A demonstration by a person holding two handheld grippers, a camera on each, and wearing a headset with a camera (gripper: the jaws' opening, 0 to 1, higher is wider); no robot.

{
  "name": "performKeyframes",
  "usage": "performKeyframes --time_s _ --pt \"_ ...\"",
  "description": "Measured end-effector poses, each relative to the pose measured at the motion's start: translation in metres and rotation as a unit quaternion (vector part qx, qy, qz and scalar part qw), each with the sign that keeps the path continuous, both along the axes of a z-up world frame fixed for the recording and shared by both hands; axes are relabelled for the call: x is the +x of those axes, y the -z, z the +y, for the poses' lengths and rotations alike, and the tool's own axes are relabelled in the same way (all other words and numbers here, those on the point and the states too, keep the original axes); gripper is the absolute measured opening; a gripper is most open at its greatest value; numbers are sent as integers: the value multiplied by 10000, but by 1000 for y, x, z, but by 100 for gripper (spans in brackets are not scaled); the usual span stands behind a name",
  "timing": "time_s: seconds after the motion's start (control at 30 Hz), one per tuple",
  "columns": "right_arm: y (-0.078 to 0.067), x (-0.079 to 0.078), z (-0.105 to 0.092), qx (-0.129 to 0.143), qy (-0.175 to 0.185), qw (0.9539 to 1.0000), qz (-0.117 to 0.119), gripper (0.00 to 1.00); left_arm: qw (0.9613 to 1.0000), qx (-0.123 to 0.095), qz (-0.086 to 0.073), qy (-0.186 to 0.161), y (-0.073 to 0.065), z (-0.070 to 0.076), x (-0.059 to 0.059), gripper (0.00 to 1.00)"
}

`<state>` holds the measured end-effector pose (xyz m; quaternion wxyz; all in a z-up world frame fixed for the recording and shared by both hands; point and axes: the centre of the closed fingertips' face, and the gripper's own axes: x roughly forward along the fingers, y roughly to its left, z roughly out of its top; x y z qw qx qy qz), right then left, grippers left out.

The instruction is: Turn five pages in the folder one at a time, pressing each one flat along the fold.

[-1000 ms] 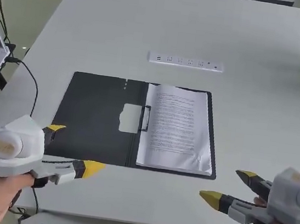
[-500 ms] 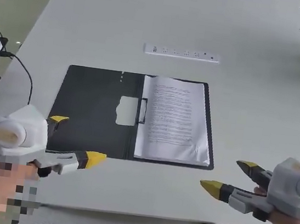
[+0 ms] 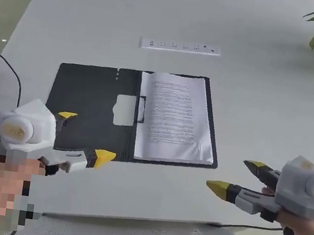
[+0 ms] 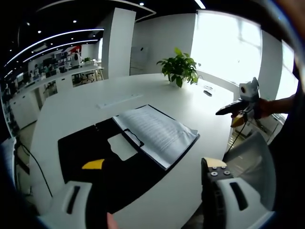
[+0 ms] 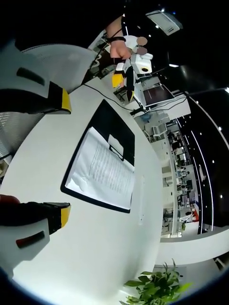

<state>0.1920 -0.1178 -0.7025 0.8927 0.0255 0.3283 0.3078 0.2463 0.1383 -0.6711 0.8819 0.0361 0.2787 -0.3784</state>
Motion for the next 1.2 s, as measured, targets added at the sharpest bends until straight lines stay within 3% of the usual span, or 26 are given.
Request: performKeyframes --time_s 0.5,0.83,0.97,1.2 --pt "1 2 -5 55 127 9999 28 74 9980 -14 -34 623 2 -56 20 80" --pt "2 3 -7 111 193 9997 53 74 9942 -44 1 1076 9 -101 28 79" --pt "3 3 -9 101 197 9997 72 74 9925 -174 -17 1212 9 -121 33 78" --pt "3 4 -12 123 250 9996 93 74 9899 -208 135 1396 23 -151 36 77"
